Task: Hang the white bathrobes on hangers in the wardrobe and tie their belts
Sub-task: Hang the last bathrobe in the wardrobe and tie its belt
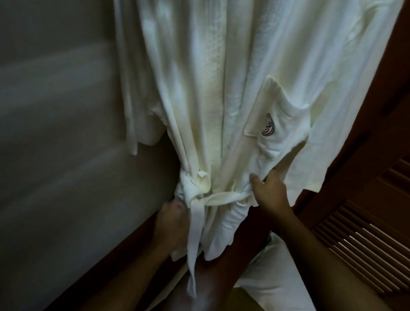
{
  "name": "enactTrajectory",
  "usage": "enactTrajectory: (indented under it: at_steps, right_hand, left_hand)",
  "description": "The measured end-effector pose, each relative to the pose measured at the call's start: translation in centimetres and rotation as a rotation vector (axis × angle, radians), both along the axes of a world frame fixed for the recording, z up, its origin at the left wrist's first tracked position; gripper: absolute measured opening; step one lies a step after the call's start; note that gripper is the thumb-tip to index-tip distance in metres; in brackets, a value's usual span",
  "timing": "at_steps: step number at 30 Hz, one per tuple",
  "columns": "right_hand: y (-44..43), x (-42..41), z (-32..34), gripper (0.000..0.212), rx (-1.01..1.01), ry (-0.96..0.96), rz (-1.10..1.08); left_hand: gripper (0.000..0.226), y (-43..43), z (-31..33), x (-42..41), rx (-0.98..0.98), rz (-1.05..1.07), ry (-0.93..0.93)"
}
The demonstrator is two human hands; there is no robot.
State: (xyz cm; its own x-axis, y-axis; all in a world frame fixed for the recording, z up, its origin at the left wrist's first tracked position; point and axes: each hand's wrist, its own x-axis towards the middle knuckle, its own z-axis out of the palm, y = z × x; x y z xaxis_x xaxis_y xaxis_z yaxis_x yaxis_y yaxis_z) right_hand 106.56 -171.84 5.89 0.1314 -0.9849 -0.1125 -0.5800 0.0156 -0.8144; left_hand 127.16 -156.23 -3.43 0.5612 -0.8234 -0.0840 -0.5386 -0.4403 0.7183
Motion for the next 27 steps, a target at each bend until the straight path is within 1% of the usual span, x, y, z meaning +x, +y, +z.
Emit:
enactTrajectory:
  at_steps: [1,2,4,5,7,8,9,10,12,13,15,17,18,19,20,21,23,24,25,26,27]
  right_hand:
    - [0.4,0.1,-0.2,0.042,0.013,-0.007,-0.01]
    - [1.0,0.2,-0.8,0.039,0.039,0.007,-0.006]
    - [1.7,0.7,-1.7,0.037,0.083,0.054,0.01]
    - [1.8,1.2,-2.1,0.038,0.138,0.094,0.03]
    - [2.6,2.1,-2.6,0.043,0.336,0.171,0.11]
    - [3.1,2.6,-3.0,0.041,0.41,0.178,0.181]
    - [3.6,3.2,-3.3,0.036,0.421,0.191,0.266]
    - [4.2,3.8,-3.5,0.031,0.357,0.223,0.34]
    - [4.9,5.1,-4.5,0.017,0.221,0.214,0.377]
    - [5.1,5.4,-5.2,0.02,0.195,0.191,0.377]
    - [5.5,5.8,-6.0,0.051,0.185,0.144,0.451]
    - [6.2,5.8,-6.1,0.084,0.228,0.117,0.525]
    - [6.5,5.9,-6.3,0.09,0.233,0.089,0.524]
    - [6.8,5.9,-6.4,0.088,0.223,0.046,0.49]
    - [7.0,5.8,-6.5,0.081,0.177,0.016,0.438]
    - [7.1,5.8,-6.9,0.072,0.112,-0.011,0.385]
    - [7.3,5.6,-7.2,0.055,-0.012,-0.056,0.324]
    - [7.5,5.5,-6.8,0.051,-0.052,-0.065,0.303]
    - [7.5,5.4,-6.6,0.05,-0.055,-0.069,0.287]
    - [7.4,5.2,-6.0,0.052,-0.024,-0.088,0.294]
    - [7.2,5.0,-5.3,0.056,0.05,-0.12,0.316]
  left_hand:
    - [0.018,-1.0,1.0,0.8,-0.076,0.107,0.071]
    - [0.029,-2.3,1.8,1.8,-0.118,0.163,0.155]
    - [0.053,-4.6,3.5,3.2,-0.112,0.141,0.331]
    - [0.059,-5.7,3.8,3.7,-0.093,0.105,0.438]
    - [0.059,-7.0,3.8,4.0,-0.022,0.047,0.596]
    - [0.056,-7.1,3.6,3.8,0.017,0.031,0.632]
    - [0.055,-7.0,3.5,3.4,0.022,0.009,0.65]
    - [0.058,-6.9,3.1,3.0,0.008,-0.017,0.678]
    - [0.059,-6.5,2.8,2.2,-0.052,-0.082,0.751]
    - [0.054,-6.1,2.9,1.7,-0.062,-0.101,0.761]
    - [0.044,-5.9,2.9,1.8,-0.053,-0.115,0.78]
    - [0.046,-5.7,2.3,2.3,-0.014,-0.135,0.869]
    - [0.05,-5.6,2.3,2.3,-0.012,-0.157,0.929]
    - [0.051,-5.4,2.3,2.2,-0.004,-0.164,0.964]
    - [0.046,-5.0,2.5,2.0,-0.013,-0.171,0.96]
    - [0.041,-4.8,2.5,1.8,-0.023,-0.183,0.885]
    - [0.042,-4.6,2.7,1.5,-0.056,-0.253,0.646]
    - [0.045,-4.6,2.7,1.5,-0.081,-0.291,0.514]
    - [0.05,-4.8,2.4,1.6,-0.12,-0.309,0.456]
    - [0.053,-5.0,2.1,1.7,-0.161,-0.305,0.453]
    - [0.053,-5.0,2.3,1.4,-0.179,-0.281,0.496]
